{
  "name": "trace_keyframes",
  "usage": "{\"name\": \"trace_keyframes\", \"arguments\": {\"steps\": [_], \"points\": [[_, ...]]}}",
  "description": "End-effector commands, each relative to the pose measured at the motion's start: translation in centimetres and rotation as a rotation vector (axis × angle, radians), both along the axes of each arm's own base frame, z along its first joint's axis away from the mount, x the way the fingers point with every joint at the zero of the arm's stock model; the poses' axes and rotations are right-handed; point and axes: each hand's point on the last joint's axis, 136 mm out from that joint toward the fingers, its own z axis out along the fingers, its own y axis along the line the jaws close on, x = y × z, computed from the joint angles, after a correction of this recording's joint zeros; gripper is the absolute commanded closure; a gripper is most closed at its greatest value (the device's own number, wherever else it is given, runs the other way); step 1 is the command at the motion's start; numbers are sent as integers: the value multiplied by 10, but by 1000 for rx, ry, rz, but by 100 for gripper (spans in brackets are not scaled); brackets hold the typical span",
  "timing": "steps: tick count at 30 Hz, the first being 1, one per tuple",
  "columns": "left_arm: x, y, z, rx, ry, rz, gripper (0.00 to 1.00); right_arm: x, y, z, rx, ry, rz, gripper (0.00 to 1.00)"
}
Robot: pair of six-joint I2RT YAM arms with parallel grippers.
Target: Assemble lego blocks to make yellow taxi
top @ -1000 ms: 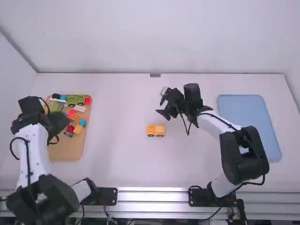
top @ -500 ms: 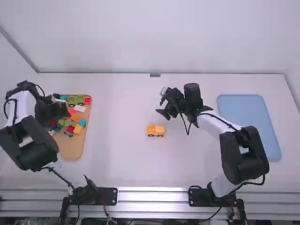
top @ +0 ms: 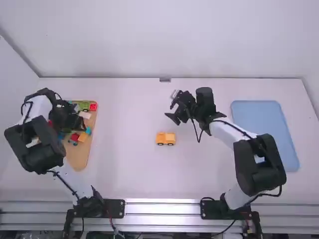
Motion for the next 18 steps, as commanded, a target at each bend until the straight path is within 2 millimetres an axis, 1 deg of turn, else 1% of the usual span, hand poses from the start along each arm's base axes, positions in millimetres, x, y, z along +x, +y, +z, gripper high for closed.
{"name": "trace_keyframes", "arguments": {"steps": [1,4,5,6,7,9,11,13,15,16,18], "points": [[-9,0,-11,109,82,-23,24,3,1,15,20,-25,1,2],[-8,-6,-23,175,102,-67,27,3,1,14,18,-22,1,2],[-7,-6,-23,175,100,-71,27,3,1,14,18,-22,1,2],[-6,-11,-27,162,91,-101,30,3,1,14,18,-22,1,2],[-5,-14,-30,147,81,-104,37,3,1,14,19,-23,1,2],[-6,-16,-33,138,78,-102,38,3,1,14,18,-23,1,2],[-10,-10,-40,143,74,-83,35,3,1,14,18,-22,1,2],[-13,-4,-44,149,73,-64,35,3,1,14,18,-24,1,2],[-17,1,-46,141,70,-41,35,4,1,15,20,-30,1,2],[-18,2,-46,132,68,-37,37,4,1,16,21,-32,2,2],[-19,2,-46,110,60,-37,37,4,1,16,23,-35,1,2]]}}
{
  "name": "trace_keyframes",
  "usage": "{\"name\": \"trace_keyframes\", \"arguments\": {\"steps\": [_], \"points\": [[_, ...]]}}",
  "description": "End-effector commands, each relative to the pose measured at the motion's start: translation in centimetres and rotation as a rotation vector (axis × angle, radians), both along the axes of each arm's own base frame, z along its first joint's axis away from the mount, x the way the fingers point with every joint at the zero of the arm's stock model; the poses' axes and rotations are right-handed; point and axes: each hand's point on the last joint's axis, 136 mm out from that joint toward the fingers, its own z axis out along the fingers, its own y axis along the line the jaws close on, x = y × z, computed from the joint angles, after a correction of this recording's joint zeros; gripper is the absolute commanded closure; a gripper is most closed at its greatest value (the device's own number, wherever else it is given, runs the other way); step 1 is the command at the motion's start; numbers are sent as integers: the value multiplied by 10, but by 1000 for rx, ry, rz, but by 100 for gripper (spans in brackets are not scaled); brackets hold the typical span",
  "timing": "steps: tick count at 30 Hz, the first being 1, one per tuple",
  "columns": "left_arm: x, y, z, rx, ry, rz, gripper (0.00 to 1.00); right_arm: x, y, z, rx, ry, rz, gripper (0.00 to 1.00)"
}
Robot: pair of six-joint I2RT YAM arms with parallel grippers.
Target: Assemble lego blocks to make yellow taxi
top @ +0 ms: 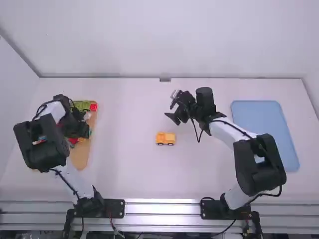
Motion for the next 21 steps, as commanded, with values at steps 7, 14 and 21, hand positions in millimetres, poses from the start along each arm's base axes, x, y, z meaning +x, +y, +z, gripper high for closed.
{"name": "trace_keyframes", "arguments": {"steps": [7,14,21], "points": [[-9,-4,-4,-101,-27,-45,43,5,1,17,21,-40,3,2],[-7,-11,-18,-79,-40,-99,49,5,2,18,22,-44,3,2],[-6,-10,-22,-70,-53,-100,58,5,2,18,22,-44,3,2]]}}
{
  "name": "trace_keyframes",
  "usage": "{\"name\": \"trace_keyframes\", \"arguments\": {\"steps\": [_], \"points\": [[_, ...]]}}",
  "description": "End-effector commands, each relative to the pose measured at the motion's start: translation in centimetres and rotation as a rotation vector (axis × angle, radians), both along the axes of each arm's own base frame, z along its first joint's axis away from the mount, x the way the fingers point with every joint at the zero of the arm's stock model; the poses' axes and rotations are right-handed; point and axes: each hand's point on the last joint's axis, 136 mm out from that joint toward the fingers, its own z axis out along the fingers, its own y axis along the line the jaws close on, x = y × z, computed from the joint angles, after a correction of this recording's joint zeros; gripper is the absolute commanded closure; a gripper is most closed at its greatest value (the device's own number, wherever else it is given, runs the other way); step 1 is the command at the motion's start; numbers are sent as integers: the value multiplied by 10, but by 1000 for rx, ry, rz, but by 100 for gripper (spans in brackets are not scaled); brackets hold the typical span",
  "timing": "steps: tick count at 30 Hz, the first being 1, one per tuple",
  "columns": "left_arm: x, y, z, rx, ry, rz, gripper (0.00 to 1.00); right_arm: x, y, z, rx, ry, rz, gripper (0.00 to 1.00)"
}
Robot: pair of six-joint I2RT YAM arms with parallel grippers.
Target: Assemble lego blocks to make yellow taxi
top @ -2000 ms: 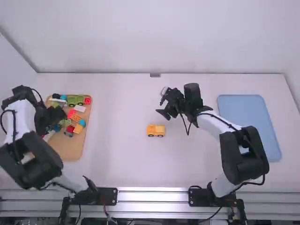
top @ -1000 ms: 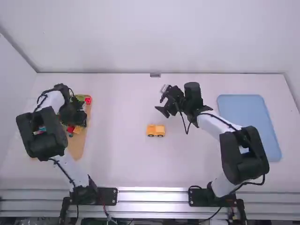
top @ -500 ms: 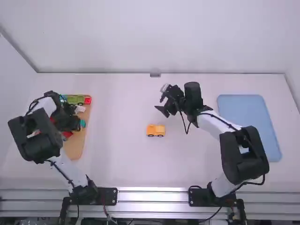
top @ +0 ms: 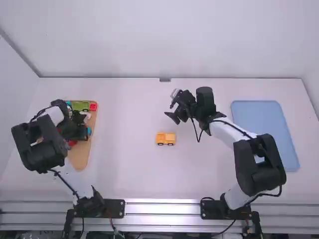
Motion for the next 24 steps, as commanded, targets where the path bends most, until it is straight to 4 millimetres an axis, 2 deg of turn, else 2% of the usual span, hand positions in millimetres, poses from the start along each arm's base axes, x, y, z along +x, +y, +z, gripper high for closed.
{"name": "trace_keyframes", "arguments": {"steps": [1,9,15,20,24], "points": [[-7,-6,-4,-22,17,-11,59,3,1,15,16,-32,3,2],[-9,-11,-9,-23,18,-42,58,3,1,15,16,-30,3,2],[-9,-10,-13,-16,14,-26,67,3,1,15,16,-31,3,2],[-10,-1,-12,30,30,27,71,3,1,15,16,-31,3,2],[-5,0,-11,31,7,34,78,3,1,15,16,-31,4,2]]}}
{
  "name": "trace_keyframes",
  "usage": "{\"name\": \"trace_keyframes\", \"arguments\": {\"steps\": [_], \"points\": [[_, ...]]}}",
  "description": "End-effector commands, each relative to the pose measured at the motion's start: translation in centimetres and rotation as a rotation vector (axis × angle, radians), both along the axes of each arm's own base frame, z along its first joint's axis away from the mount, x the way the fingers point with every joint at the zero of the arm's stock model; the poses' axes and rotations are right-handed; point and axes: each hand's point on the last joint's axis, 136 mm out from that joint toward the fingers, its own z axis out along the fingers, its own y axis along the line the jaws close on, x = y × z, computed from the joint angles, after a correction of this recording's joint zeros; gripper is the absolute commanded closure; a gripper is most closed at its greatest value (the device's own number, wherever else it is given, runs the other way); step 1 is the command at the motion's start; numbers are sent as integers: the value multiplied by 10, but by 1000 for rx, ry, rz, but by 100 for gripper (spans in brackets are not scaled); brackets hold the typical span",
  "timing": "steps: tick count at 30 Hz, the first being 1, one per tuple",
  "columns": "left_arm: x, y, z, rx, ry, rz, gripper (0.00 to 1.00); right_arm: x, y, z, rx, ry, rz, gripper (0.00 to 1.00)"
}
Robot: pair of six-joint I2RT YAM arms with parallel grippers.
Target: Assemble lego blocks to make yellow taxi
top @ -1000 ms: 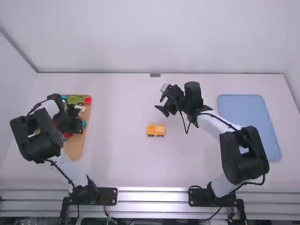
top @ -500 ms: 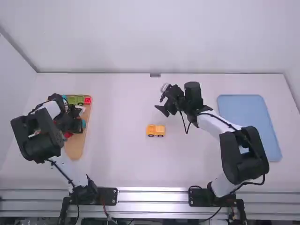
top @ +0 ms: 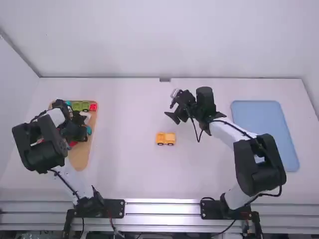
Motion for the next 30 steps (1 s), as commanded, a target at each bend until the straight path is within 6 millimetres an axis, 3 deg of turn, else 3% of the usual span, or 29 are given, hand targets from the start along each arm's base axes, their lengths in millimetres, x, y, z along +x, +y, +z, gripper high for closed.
{"name": "trace_keyframes", "arguments": {"steps": [1,4,10,15,18,21,24,26,28,30], "points": [[-2,-3,-1,1,4,8,78,3,1,15,19,-27,3,2],[2,-7,8,-15,-28,7,80,-2,6,17,53,0,24,2],[9,-17,48,-33,-136,-31,85,-11,15,25,98,-6,104,2],[13,-47,95,-47,-308,-144,85,-15,21,34,130,-30,150,2],[15,-76,116,-74,-425,-261,86,-24,28,38,158,-29,205,2],[10,-161,154,-234,-707,-658,73,-40,40,48,211,-39,311,1],[-3,-214,177,-342,-887,-870,66,-52,50,58,262,-35,382,2],[-7,-237,186,-401,-955,-906,66,-57,57,63,307,-14,418,2],[-1,-253,188,-443,-984,-883,75,-63,64,64,347,2,466,1],[2,-265,188,-482,-1008,-878,76,-70,68,65,383,23,522,1]]}}
